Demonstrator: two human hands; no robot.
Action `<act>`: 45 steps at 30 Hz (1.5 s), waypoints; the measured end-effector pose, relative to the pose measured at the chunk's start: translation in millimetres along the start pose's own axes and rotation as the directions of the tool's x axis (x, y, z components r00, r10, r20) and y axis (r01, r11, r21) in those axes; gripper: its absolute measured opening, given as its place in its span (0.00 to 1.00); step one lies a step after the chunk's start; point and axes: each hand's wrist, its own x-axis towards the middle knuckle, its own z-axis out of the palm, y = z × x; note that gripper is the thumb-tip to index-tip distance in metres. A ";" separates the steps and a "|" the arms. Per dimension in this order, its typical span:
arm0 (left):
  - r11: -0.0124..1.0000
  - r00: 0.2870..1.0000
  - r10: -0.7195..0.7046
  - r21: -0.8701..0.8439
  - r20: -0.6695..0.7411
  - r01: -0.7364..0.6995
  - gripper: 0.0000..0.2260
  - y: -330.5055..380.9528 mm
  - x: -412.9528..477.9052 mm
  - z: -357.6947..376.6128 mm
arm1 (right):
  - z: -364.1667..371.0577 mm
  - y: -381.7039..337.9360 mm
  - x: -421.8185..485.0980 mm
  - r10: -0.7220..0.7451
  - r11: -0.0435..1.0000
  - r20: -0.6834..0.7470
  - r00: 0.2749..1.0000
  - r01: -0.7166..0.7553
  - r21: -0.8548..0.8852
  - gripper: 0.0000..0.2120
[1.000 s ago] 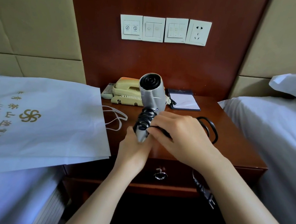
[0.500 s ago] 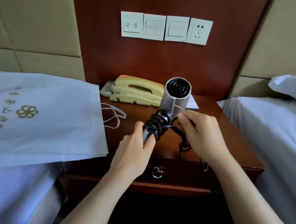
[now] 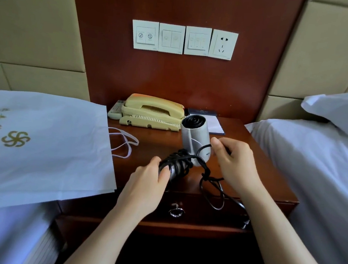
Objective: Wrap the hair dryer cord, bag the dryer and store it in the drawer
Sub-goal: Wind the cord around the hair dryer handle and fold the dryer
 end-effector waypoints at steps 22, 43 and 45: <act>0.951 0.984 -0.179 -0.257 -0.016 0.169 0.18 -7.1 4.1 -5.7 | 17.6 -9.7 -17.1 0.067 0.281 0.363 0.929 -0.367 0.887 0.05; 0.974 0.945 -0.225 -0.071 -0.239 0.214 0.15 -55.4 26.6 -48.8 | -43.1 33.9 -8.8 0.360 0.712 0.439 0.824 -0.546 0.442 0.21; 0.973 0.944 -0.228 -0.080 -0.240 0.215 0.15 -52.7 25.8 -47.6 | -38.6 36.1 -7.8 0.341 0.866 0.256 0.904 -0.409 0.288 0.22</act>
